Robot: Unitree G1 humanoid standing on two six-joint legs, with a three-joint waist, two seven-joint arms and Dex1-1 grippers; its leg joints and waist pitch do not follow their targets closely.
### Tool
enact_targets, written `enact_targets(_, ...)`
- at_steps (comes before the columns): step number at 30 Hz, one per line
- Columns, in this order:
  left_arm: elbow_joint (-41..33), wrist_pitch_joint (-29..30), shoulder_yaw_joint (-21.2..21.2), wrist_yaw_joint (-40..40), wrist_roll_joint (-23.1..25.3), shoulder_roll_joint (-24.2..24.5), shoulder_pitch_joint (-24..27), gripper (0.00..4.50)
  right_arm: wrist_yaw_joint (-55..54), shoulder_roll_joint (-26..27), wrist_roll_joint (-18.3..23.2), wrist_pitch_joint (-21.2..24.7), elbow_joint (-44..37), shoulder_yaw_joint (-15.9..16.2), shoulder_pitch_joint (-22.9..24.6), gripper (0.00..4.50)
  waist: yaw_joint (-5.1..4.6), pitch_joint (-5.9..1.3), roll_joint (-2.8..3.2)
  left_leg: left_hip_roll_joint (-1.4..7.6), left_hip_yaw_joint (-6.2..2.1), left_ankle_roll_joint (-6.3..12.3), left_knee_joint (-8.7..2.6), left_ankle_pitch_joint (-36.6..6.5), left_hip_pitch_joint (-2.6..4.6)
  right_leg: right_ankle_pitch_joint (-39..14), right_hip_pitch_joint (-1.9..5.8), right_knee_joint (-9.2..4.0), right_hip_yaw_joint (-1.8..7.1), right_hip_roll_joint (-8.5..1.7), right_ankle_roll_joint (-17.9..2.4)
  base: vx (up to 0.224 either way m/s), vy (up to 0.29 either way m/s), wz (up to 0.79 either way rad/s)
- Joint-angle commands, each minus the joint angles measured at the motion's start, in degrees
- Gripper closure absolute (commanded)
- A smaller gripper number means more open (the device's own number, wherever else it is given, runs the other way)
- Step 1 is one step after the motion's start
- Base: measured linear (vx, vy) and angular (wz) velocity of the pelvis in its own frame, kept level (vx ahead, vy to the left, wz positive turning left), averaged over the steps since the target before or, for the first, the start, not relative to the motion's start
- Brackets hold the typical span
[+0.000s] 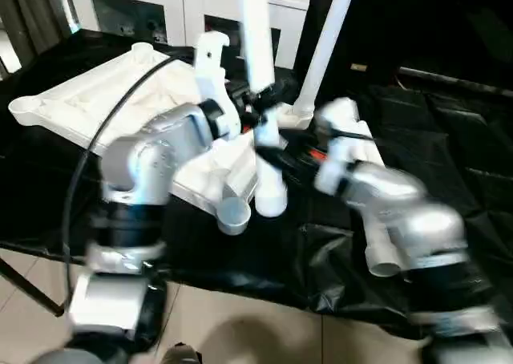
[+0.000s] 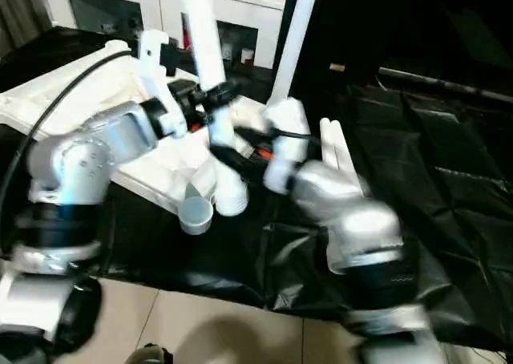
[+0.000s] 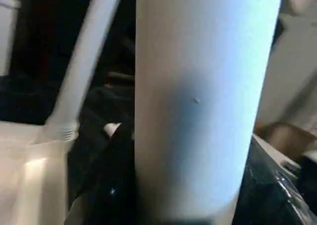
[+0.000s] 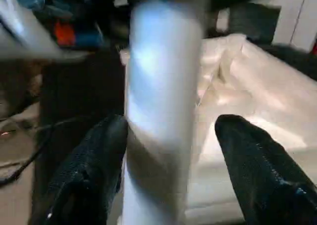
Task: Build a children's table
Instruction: Pick table leg
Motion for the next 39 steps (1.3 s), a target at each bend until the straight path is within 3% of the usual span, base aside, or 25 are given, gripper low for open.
enact_targets(1,-0.29,1.45,0.64,-3.23,-3.19,-0.10,-2.64,2.66,3.57,-1.85,2.58,3.48,-1.89,-0.47,-0.59,1.36,0.18,-4.18,-0.03,0.23,0.45,-1.27,-3.11,-11.93,1.80,-5.08,2.59,-3.85,0.83,-2.00,-9.25,0.000,0.000,0.00)
enact_targets(4,-1.76,3.48,3.07,-8.63,-9.04,0.80,-3.18,2.66,7.31,-4.56,4.31,5.87,-2.52,0.33,-0.10,1.36,0.34,-4.17,-0.18,0.19,0.48,-1.22,-3.01,-11.41,1.72,-5.94,2.65,-3.77,0.76,-2.18,-10.33,0.000,0.000,0.00)
enact_targets(8,-3.59,4.18,3.74,-13.06,-12.74,1.69,-2.67,2.66,9.24,-6.10,5.50,7.22,-2.49,0.86,-0.02,1.36,0.28,-4.09,-0.20,0.35,0.52,-1.07,-3.03,-12.12,1.78,-7.31,2.43,-3.90,0.79,-2.16,-10.68,0.000,0.000,0.00)
enact_targets(10,-5.96,5.18,2.42,-16.43,-14.43,2.75,-1.36,2.66,10.25,-6.61,6.28,8.43,-2.53,0.92,-0.11,1.71,0.33,-4.01,-0.16,0.46,0.44,-1.47,-3.19,-12.92,1.87,-8.79,2.32,-3.97,0.73,-2.17,-10.52,0.000,0.000,0.00)
enact_targets(12,-6.92,5.04,1.38,-17.77,-14.36,3.21,-0.65,2.66,10.59,-6.66,6.49,8.78,-2.55,0.96,-0.18,1.71,0.28,-4.01,-0.13,0.53,0.41,-1.78,-3.27,-13.38,1.84,-9.42,2.27,-3.98,0.73,-2.18,-10.19,0.000,0.000,0.00)
enact_targets(21,-6.63,4.79,0.71,-17.72,-14.45,3.46,-0.39,2.66,11.51,-6.80,7.75,9.29,-3.40,1.51,0.08,2.47,0.85,-4.04,-0.27,0.52,0.35,-3.09,-3.35,-14.38,1.91,-11.47,2.07,-4.14,0.76,-2.27,-8.63,0.000,0.000,0.00)
enact_targets(26,-5.29,3.27,1.04,-14.80,-12.61,2.60,-0.23,2.66,8.18,-4.33,6.64,7.55,-3.43,1.27,0.62,2.53,1.03,-4.15,-0.37,0.46,0.38,-2.95,-3.25,-13.20,1.83,-9.90,2.11,-3.97,0.75,-2.26,-8.77,0.000,0.000,0.00)
enact_targets(29,-1.59,1.98,2.23,-8.48,-9.66,0.78,-1.37,1.97,3.44,-1.51,4.99,5.17,-2.85,0.57,0.37,2.54,1.08,-4.15,-0.22,0.42,0.36,-3.39,-3.28,-13.75,1.82,-10.25,2.03,-4.07,0.79,-2.27,-8.69,0.000,0.000,0.00)
enact_targets(32,-0.46,-0.18,1.28,-5.04,-6.11,0.30,-1.27,1.89,-0.12,0.42,3.85,3.67,-2.22,0.08,0.06,2.56,1.29,-4.22,-0.13,0.50,0.28,-4.08,-3.35,-14.29,2.01,-11.13,1.90,-4.22,0.82,-2.33,-7.54,0.000,0.000,0.00)
enact_targets(35,0.95,-4.33,-0.53,3.66,0.72,-1.76,-0.26,1.65,-6.35,3.40,-0.24,-0.68,-1.31,0.52,-0.53,2.56,1.25,-4.24,-0.15,0.75,0.13,-4.68,-3.52,-14.00,1.75,-10.08,1.96,-4.19,0.89,-2.39,-6.26,0.000,0.000,0.00)
enact_targets(39,0.39,-5.43,0.00,9.76,1.70,-5.41,1.34,1.65,-12.49,5.84,-4.25,-2.80,-0.77,1.60,-1.21,2.57,1.22,-4.38,-0.43,0.43,0.23,-4.38,-3.26,-12.59,1.78,-7.97,2.16,-3.89,0.80,-2.25,-6.37,0.000,0.000,0.00)
